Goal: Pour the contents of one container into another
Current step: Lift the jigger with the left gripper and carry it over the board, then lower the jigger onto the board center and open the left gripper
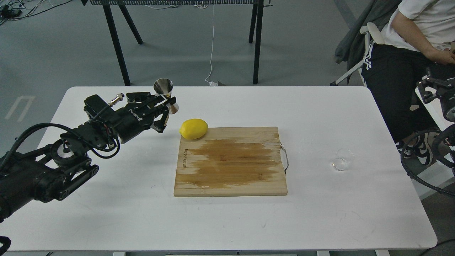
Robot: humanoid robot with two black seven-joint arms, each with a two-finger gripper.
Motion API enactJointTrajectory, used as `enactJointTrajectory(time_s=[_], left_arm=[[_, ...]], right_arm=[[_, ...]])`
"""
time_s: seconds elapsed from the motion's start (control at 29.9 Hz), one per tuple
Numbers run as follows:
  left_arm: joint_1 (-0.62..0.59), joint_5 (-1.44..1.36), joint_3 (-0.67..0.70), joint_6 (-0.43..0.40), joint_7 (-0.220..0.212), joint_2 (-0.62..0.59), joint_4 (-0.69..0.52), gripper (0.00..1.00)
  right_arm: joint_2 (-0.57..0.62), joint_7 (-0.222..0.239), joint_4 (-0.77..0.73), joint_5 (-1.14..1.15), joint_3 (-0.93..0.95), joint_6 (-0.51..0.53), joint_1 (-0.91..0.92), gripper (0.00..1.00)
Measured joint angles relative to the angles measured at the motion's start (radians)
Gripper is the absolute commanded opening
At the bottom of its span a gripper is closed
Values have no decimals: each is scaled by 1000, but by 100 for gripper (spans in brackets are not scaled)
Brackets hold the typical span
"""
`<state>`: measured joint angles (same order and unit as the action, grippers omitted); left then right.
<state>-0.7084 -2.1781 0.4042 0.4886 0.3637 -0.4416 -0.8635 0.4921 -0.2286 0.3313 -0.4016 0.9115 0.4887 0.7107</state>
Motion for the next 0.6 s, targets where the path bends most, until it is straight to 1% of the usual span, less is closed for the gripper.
enactJointTrajectory(time_s=[0.2,0.33,0.4,0.5,0.6], left_arm=[[6,-4,-12,0,-30,139,0,8],[10,-4,-92,0,-37,195,6,8],[12,-4,-124,-12,-50,212,15,8],[13,-4,-138,-28,-69,248,58,8],[15,-4,-149,-31,-76,302,118,8]], right_arm=[[3,0,0,0,1,0,-8,100],[2,0,0,0,3,0,-8,100],[1,0,0,0,4,0,-8,100],[0,0,0,0,4,0,-7,100],[0,0,0,0,3,0,-7,100]])
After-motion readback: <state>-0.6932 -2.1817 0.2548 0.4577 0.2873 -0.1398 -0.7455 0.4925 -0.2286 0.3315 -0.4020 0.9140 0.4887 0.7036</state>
